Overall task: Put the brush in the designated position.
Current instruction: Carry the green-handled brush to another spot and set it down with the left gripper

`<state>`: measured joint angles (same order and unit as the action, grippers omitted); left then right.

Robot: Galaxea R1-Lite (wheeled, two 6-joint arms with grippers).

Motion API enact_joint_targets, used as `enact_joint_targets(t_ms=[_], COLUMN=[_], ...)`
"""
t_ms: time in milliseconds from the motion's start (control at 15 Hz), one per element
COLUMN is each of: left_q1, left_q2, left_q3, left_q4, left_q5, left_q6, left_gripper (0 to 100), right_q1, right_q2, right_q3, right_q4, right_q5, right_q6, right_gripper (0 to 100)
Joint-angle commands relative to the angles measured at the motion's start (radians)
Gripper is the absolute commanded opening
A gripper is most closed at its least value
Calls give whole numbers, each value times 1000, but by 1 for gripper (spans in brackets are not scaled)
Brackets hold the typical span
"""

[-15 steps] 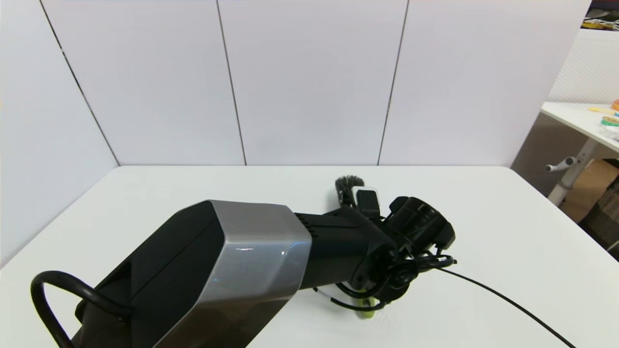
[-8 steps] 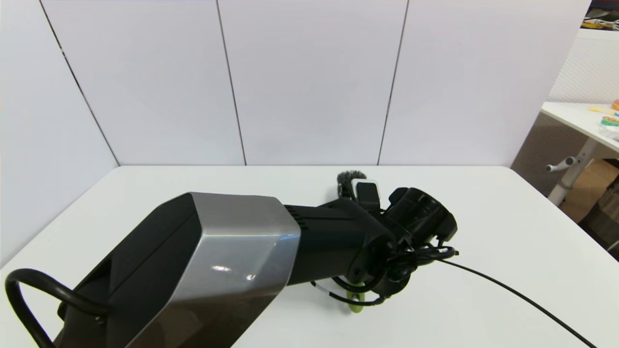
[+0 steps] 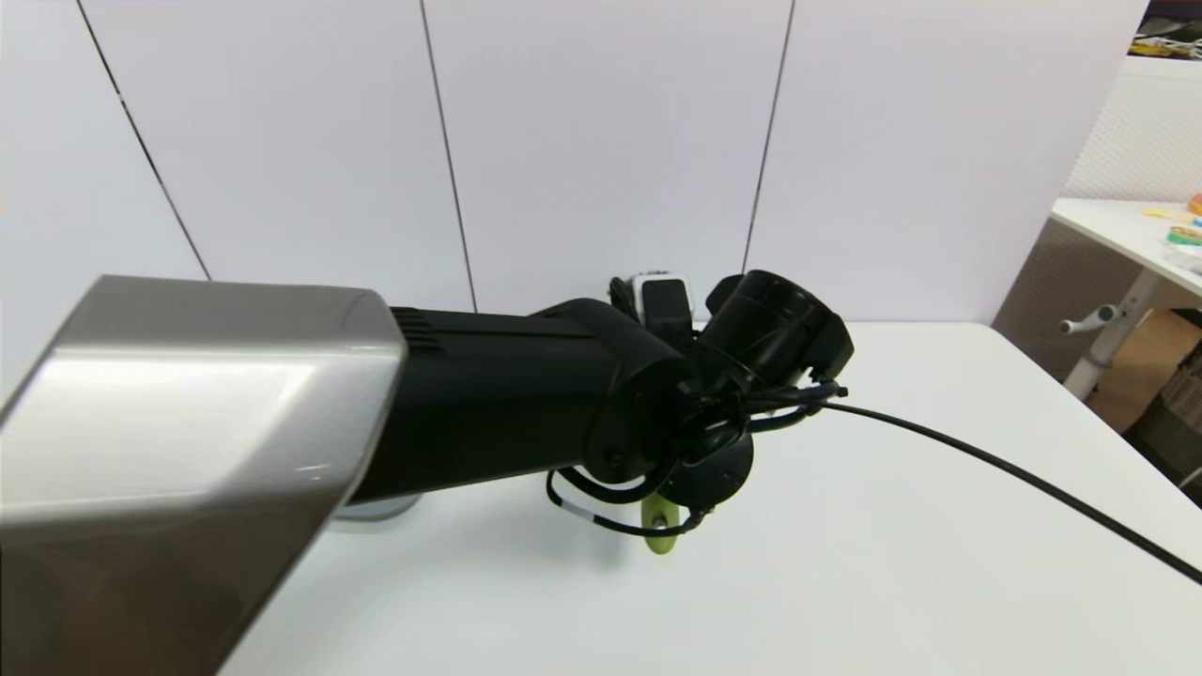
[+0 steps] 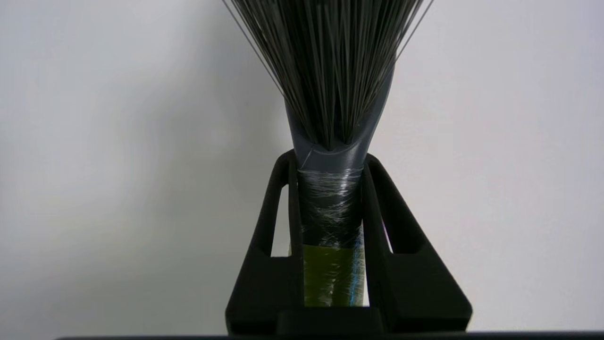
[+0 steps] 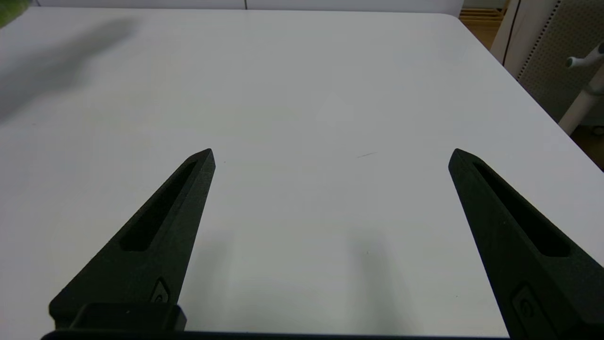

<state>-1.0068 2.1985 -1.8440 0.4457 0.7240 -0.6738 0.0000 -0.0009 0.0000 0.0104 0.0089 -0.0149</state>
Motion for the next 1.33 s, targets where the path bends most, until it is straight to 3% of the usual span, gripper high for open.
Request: enact_joint_targets(t_ms=[67, 267, 533, 800, 1133, 1333], left_q1=[17, 40, 45, 88, 94, 94], left_q2=[-184, -276, -315, -368, -398, -393], left_q3=[135, 224, 275, 368, 421, 459], left_q4=[4, 4, 19, 232, 519, 600], left_q5=[28, 63, 132, 239, 270, 267], left_q6=[-18, -39, -299, -541, -808, -958], left_gripper=[0, 0, 0, 0, 0, 0], right_q1=[0, 0, 0, 0, 0, 0], right_q2=[1, 1, 1, 1, 1, 1], right_q3=[2, 2, 2, 2, 2, 2], right_q4=[0, 0, 0, 0, 0, 0], right_q5=[0, 0, 0, 0, 0, 0], right_q6=[0, 0, 0, 0, 0, 0], right_gripper=[100, 100, 100, 100, 100, 100])
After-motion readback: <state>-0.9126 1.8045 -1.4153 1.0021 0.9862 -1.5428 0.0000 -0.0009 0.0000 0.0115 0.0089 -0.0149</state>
